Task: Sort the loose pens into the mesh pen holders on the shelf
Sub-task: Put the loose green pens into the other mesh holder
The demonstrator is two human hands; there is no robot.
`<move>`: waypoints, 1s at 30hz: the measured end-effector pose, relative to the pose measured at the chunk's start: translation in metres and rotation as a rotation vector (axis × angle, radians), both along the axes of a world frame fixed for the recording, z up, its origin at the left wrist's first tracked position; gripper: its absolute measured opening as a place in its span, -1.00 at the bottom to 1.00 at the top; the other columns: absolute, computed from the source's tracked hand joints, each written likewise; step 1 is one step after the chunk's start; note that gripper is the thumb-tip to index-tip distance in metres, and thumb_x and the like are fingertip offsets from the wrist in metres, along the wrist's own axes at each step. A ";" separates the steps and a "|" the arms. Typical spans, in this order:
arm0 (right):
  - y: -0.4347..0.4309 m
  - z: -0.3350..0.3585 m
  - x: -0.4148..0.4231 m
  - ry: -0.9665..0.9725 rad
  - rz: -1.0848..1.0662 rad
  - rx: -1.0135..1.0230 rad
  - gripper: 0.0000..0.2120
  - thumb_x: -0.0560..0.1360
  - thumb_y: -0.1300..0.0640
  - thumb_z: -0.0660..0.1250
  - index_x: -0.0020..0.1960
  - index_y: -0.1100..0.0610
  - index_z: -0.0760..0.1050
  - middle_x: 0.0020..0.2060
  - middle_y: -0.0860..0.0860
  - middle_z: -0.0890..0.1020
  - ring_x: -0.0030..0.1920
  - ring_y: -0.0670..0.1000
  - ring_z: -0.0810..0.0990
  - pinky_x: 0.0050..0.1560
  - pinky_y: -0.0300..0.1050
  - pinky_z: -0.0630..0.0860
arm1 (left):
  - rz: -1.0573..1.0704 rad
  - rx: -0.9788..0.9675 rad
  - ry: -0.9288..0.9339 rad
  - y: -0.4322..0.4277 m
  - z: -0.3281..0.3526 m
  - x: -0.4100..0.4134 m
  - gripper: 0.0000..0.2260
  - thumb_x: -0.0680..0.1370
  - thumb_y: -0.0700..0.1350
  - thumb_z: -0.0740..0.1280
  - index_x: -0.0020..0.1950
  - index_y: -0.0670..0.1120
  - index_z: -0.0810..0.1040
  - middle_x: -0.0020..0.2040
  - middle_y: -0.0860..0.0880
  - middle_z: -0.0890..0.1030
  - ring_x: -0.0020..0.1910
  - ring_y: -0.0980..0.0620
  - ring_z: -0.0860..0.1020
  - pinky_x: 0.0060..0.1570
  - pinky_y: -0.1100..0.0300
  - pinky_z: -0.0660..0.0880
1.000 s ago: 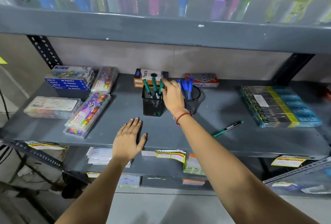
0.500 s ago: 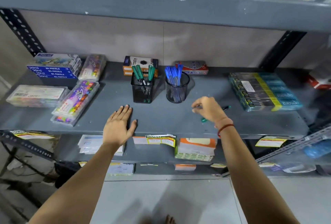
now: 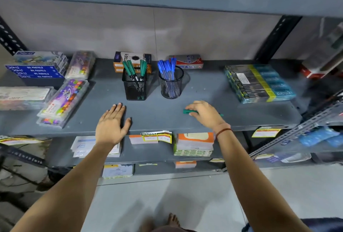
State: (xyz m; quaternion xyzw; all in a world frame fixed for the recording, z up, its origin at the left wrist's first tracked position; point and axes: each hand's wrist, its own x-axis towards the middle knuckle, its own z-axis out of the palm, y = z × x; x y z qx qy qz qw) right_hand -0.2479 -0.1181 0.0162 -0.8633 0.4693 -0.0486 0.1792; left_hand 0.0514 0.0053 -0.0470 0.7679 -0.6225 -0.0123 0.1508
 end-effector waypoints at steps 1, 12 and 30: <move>0.003 0.001 0.010 -0.038 0.009 0.002 -0.72 0.49 0.26 0.31 0.20 0.12 0.51 0.08 0.11 0.59 0.14 0.16 0.53 0.15 0.09 0.50 | -0.001 -0.002 0.000 0.000 0.000 0.000 -0.40 0.52 0.19 -0.03 0.38 -0.16 0.38 0.39 -0.16 0.39 0.40 -0.11 0.30 0.36 -0.04 0.20; -0.005 0.113 0.138 -0.947 -0.064 -0.290 -0.69 0.44 0.33 0.35 0.18 0.22 0.46 -0.12 0.10 0.51 -0.20 -0.04 0.51 -0.12 -0.52 0.44 | 0.010 -0.006 0.012 0.001 0.003 0.000 -0.43 0.53 0.18 -0.01 0.37 -0.15 0.40 0.38 -0.14 0.41 0.39 -0.09 0.31 0.37 -0.02 0.22; -0.030 0.041 0.214 -0.394 -0.196 -0.207 -0.52 0.50 0.33 0.24 0.39 0.15 0.28 0.15 0.25 0.55 0.19 0.25 0.49 0.08 0.13 0.54 | 0.013 -0.035 0.006 0.001 0.002 0.000 -0.46 0.52 0.15 0.04 0.34 -0.15 0.44 0.35 -0.12 0.45 0.36 -0.09 0.36 0.33 0.00 0.24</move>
